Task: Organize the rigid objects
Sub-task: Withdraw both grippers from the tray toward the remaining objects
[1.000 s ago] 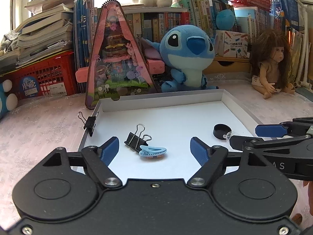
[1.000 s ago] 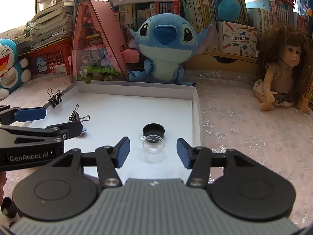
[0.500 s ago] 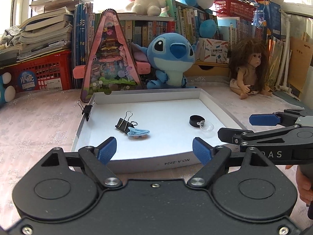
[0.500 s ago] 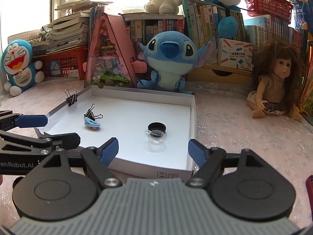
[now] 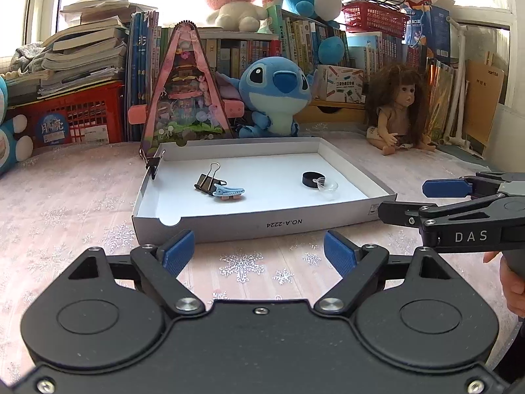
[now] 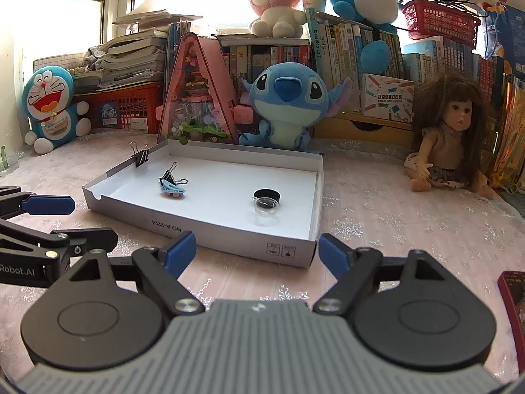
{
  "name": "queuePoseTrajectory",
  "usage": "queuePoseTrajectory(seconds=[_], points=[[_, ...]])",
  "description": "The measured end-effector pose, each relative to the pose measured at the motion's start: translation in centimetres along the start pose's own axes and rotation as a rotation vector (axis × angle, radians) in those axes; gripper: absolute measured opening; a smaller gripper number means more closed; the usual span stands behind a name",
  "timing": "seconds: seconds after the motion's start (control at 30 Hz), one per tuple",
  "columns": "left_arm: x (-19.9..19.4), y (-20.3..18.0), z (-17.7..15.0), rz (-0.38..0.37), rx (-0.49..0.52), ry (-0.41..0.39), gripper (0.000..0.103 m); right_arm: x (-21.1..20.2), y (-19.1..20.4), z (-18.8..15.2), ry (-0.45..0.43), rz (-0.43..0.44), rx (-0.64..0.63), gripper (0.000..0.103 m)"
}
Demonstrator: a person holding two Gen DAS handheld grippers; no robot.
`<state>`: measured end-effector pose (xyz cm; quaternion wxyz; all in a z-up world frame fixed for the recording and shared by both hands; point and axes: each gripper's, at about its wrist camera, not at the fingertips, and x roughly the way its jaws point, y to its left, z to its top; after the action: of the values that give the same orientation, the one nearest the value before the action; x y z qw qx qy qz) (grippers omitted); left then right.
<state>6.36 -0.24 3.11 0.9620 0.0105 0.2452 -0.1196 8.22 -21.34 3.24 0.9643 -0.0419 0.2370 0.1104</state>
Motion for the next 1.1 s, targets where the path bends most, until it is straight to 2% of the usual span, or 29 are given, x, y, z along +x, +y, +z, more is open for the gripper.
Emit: queuePoseTrajectory(seconds=[0.37,0.67,0.93,1.1], points=[[-1.9,0.4,-3.2,-0.014,0.002,0.028,0.085,-2.5,0.6,-3.2,-0.005,-0.014,-0.032,0.089],[-3.5,0.8,-5.6,0.013,0.024,0.019,0.086,-4.7,0.7,-5.9,-0.021,-0.026,-0.062,0.089],[-4.2,1.7,-6.9,0.035,0.005,0.032,0.086,-5.4,0.2,-7.6,0.016,-0.046,-0.066,0.089],[-4.8,1.8,-6.9,0.023,-0.002,0.023,0.082,-5.8,-0.1,-8.4,0.038,-0.052,-0.067,0.089]])
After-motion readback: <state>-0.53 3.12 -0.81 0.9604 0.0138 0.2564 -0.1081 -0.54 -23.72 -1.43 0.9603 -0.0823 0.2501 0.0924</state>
